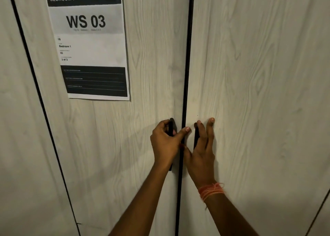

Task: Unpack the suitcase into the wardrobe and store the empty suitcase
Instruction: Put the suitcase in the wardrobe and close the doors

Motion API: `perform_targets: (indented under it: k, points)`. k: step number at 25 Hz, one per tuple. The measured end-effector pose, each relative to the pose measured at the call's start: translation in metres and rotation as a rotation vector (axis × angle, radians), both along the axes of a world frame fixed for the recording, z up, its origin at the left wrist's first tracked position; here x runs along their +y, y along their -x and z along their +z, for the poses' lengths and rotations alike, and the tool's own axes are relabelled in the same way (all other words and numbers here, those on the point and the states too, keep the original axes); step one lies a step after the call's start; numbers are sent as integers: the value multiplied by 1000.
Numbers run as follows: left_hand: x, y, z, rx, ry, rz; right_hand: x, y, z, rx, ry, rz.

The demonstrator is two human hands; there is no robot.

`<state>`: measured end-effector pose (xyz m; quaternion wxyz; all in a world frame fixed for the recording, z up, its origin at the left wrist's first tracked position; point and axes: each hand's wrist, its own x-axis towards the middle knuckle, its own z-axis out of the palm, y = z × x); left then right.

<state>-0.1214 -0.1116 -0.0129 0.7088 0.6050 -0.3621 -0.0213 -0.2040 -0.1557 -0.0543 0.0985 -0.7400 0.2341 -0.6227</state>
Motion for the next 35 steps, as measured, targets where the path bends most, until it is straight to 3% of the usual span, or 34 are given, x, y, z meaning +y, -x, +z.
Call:
perform_targets:
  k: [11, 26, 35]
  points:
    - [-13, 3, -5, -193, 13, 172, -19, -7, -1, 23, -60, 2]
    - [-26, -3, -7, -115, 22, 265, -24, -15, -5, 38, -29, -101]
    - [-36, -8, -11, -159, -9, 269, -36, -22, -8, 33, -23, -67]
